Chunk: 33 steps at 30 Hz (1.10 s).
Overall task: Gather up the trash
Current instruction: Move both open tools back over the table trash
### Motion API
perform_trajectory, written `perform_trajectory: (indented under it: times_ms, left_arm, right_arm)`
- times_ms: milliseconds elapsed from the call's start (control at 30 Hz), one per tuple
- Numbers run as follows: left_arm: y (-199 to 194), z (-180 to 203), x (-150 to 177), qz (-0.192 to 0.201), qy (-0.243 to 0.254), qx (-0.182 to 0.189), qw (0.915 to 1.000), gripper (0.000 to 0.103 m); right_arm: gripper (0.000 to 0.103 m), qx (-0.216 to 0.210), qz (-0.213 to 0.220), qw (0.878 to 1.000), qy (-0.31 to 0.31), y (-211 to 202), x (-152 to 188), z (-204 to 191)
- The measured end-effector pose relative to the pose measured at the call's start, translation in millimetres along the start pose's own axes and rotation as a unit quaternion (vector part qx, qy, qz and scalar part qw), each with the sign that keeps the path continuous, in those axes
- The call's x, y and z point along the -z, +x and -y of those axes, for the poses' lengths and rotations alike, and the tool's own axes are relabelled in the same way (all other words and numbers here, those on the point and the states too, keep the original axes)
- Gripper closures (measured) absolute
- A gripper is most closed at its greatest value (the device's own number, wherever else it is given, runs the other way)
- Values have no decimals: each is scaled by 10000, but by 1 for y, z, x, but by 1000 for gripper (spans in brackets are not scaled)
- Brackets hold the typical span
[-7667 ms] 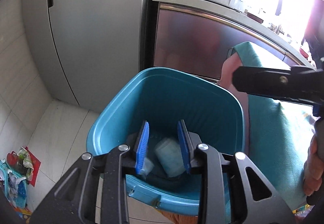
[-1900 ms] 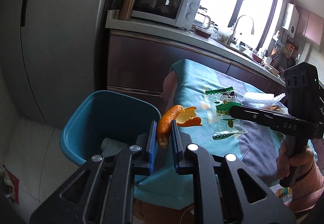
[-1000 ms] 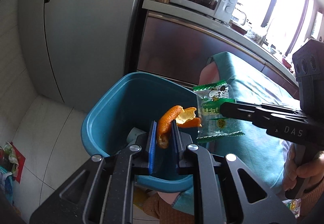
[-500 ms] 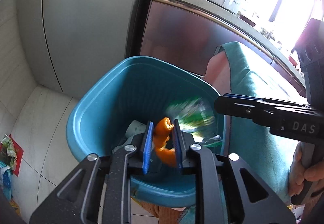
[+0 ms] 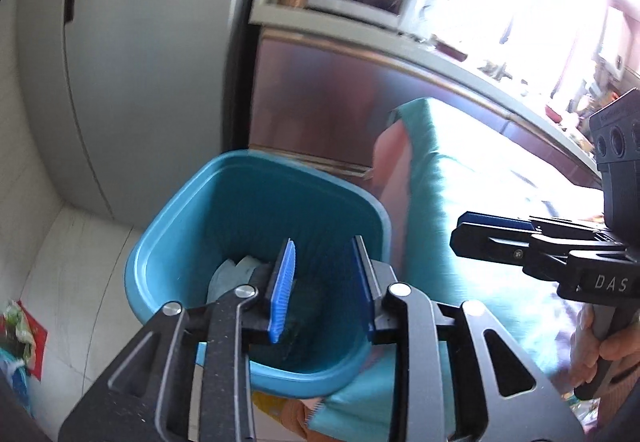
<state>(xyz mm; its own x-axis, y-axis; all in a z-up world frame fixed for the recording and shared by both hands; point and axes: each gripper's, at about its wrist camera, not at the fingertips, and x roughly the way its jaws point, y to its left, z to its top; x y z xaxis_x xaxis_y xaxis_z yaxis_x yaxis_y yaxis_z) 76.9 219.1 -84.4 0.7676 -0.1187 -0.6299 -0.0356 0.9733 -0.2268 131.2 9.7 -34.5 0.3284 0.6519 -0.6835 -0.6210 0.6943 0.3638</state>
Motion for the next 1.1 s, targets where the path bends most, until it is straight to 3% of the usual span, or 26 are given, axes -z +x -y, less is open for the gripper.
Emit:
perform_trajectory:
  times_ms: [267, 600, 800, 1000, 1100]
  left_arm:
    - [-27, 67, -7, 355, 613, 869, 9937, 68]
    - [-9, 180, 4, 152, 1559, 1744, 9721, 64]
    - [5, 244, 10, 35, 2062, 2052, 9567, 61]
    - [23, 298, 0, 55, 2461, 2220, 9435, 59]
    - [31, 321, -6, 108, 2613, 2282, 9378, 55]
  right_arm:
    - [68, 274, 808, 9963, -33, -86, 21, 11]
    - [66, 1008, 1414, 9828, 622, -171, 65, 58]
    - [64, 1513, 1727, 9675, 1062, -219, 92, 94]
    - [63, 1965, 2073, 9478, 1418, -254, 98, 133]
    - [53, 2143, 2232, 9364, 1655, -268, 99, 155]
